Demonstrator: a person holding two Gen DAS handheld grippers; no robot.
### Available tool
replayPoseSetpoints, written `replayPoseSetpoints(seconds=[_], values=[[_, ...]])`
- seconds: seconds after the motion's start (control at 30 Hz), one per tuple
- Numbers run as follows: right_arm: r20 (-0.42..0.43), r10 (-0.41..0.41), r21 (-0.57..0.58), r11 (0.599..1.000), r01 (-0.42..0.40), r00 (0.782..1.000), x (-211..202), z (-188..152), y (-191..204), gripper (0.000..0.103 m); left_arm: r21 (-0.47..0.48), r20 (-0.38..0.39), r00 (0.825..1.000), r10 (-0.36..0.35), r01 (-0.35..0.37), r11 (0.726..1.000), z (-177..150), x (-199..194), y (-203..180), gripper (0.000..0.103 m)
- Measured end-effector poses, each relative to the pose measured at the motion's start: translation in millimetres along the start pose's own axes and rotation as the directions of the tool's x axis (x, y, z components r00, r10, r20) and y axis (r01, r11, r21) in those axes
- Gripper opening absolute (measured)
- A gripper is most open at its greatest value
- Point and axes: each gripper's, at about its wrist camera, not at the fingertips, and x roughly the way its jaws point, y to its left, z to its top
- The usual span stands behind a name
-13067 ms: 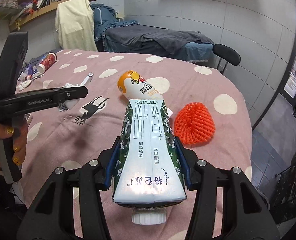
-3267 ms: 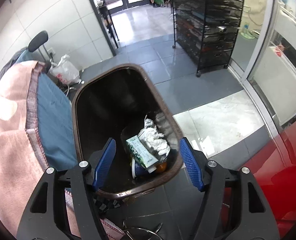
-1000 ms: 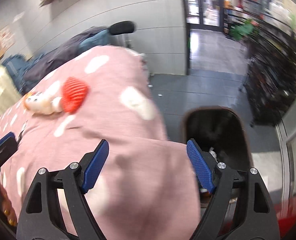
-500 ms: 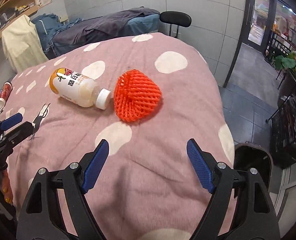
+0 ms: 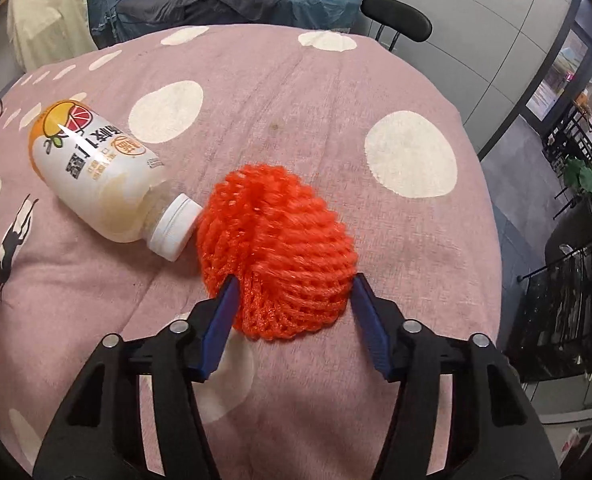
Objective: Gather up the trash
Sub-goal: 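Grasp the orange foam net with right tool while left tool grasps the juice bottle, then carry both items to the bin and open the right tool to drop the net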
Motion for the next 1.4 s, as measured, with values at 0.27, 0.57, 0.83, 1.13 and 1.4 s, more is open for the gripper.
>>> replayPoseSetpoints(seconds=[0.27, 0.57, 0.83, 1.13, 1.4], values=[[0.026, 0.029, 0.055, 0.998, -0.03, 0.999, -5.3, -2.4, -11.4, 0.02, 0.467, -0.118, 0.991, 0.066, -0.003, 0.884, 18.8, 48.0, -31.5, 0.097], [0.088, 0.071, 0.159, 0.984, -0.085, 0.994, -38.9, -27.9, -40.1, 0.02, 0.705, -0.314, 0.942, 0.116, 0.149, 0.694, 8.6, 96.8, -44.7, 0.091], [0.127, 0.092, 0.214, 0.97, -0.118, 0.988, -54.6, -49.8, -50.1, 0.02, 0.695, -0.359, 0.925, 0.123, 0.177, 0.697, -0.5, 112.2, -49.4, 0.071], [0.18, 0.093, 0.283, 0.949, -0.142, 0.979, -73.1, -71.2, -65.8, 0.02, 0.573, -0.267, 0.964, 0.011, 0.149, 0.806, -10.5, 75.6, -82.5, 0.063], [0.215, 0.085, 0.355, 0.921, -0.159, 0.973, -90.9, -102.9, -84.0, 0.02, 0.309, -0.151, 0.982, -0.111, 0.154, 0.938, -11.3, 34.1, -83.1, 0.061]])
